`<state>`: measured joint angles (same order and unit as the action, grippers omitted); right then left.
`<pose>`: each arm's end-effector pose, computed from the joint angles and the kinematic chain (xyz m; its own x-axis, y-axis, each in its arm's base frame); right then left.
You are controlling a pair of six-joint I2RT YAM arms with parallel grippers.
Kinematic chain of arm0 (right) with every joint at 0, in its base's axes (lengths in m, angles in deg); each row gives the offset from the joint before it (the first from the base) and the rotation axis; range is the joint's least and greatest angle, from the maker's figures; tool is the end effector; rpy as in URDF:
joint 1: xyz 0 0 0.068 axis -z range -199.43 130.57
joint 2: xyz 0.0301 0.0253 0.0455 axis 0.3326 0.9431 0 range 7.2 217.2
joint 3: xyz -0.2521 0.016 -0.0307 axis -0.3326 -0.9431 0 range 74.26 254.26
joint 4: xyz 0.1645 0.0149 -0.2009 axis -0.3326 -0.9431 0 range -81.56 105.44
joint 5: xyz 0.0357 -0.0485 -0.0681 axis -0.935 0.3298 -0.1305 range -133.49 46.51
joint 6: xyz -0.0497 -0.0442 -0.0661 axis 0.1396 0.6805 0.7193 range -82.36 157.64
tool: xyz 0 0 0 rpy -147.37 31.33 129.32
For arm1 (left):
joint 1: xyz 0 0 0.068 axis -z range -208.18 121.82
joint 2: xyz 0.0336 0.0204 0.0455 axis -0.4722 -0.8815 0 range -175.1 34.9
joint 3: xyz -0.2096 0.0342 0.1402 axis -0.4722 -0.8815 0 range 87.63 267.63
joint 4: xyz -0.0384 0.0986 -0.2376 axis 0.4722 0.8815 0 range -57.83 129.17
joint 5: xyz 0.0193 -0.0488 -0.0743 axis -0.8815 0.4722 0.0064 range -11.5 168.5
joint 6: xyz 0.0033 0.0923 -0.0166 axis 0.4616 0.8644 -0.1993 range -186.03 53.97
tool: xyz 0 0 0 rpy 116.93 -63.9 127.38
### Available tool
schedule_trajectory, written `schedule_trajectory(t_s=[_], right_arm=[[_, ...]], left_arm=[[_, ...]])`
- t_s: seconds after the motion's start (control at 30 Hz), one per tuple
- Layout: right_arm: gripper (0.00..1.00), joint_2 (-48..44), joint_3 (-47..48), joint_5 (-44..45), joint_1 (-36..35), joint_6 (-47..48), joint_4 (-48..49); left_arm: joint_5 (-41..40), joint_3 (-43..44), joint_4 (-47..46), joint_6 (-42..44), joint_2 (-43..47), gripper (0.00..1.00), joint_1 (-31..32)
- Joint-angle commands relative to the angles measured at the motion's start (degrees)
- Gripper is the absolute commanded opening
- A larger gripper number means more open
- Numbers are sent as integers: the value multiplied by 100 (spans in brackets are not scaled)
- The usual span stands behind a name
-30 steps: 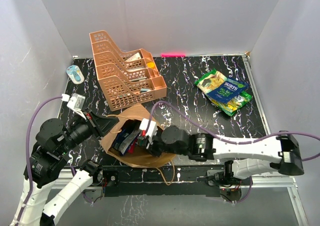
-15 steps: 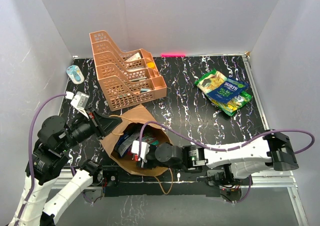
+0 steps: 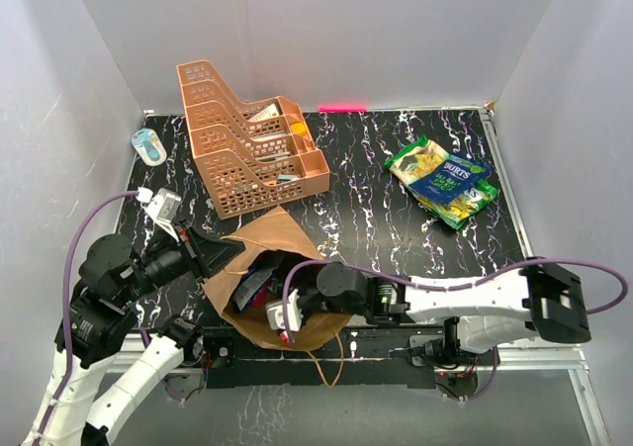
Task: Take the snacks out of the paper bag
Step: Take out the snack from the paper bag.
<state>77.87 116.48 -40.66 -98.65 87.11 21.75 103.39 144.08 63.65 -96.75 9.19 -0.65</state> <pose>0.0655 0.3218 0.2217 0.6934 -0.4168 -0.5878 -0.6857 -0.1308 -0.7161 0.0977 -0.0912 0.3939 -0.4148 -0.3064 -0.8568 0.6753 0.5274 -0.5155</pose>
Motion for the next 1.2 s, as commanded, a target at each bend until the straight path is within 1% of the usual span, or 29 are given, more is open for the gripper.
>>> schedule_trajectory(t_s=[0.0, 0.1, 0.23, 0.33, 0.43, 0.63, 0.93, 1.0, 1.17], right_arm=[[50, 615, 485, -206, 25, 951, 935], [49, 1024, 801, -230, 127, 1091, 1065], [47, 1427, 1187, -564, 430, 1164, 863], [49, 1606, 1343, -680, 533, 1338, 817], [50, 1863, 1607, -763, 630, 1473, 520], [50, 2250, 1754, -952, 855, 1683, 460], [49, 2894, 2028, -839, 942, 1916, 531], [46, 3120, 2113, -758, 956, 1879, 578], [15, 2978, 1971, -1004, 979, 1754, 597]], left_arm=[[129, -43, -214, -66, 58, 0, 16], [138, -21, -213, -63, 73, 0, 16], [198, -12, -253, -100, 78, 0, 15], [163, 7, -195, -72, 106, 0, 16], [115, -10, -187, -83, 173, 0, 16], [130, 1, -208, -77, 181, 0, 16], [102, 42, -167, -75, 176, 0, 13], [94, 29, -166, -96, 197, 0, 16], [-64, 61, -82, -97, 250, 0, 16]])
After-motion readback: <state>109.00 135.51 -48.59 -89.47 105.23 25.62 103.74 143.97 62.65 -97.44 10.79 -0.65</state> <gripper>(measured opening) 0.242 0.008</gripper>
